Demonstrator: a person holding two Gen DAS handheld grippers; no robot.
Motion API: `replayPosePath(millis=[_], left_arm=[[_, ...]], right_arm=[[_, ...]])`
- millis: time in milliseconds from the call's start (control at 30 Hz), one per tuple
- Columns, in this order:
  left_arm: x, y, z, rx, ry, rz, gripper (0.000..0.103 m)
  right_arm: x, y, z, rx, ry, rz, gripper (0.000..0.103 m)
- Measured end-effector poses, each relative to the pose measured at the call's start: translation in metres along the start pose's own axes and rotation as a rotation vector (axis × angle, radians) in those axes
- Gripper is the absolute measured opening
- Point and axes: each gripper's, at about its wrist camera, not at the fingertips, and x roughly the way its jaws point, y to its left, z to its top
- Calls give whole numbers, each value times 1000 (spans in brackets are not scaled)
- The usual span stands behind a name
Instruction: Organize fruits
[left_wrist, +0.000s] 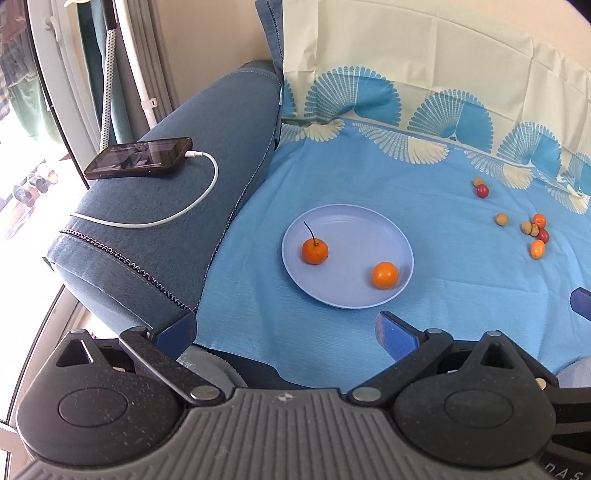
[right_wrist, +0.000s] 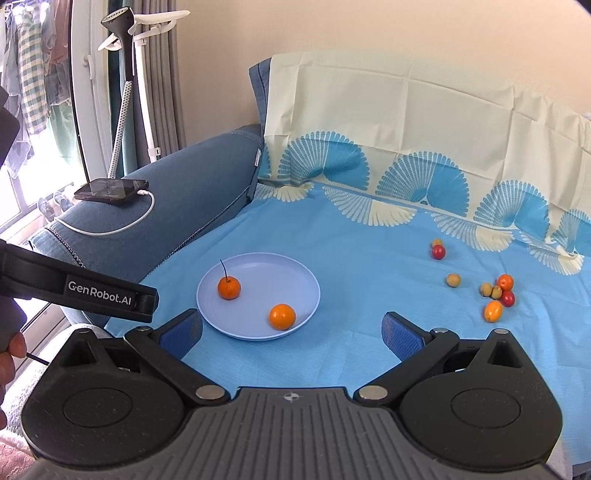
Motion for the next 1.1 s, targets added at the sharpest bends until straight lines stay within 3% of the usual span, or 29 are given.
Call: replayPosePath(millis=[1100], left_arm=[[19, -2, 1, 23, 46, -8, 103]], right_arm=[[13, 1, -3, 10, 41, -1, 102]])
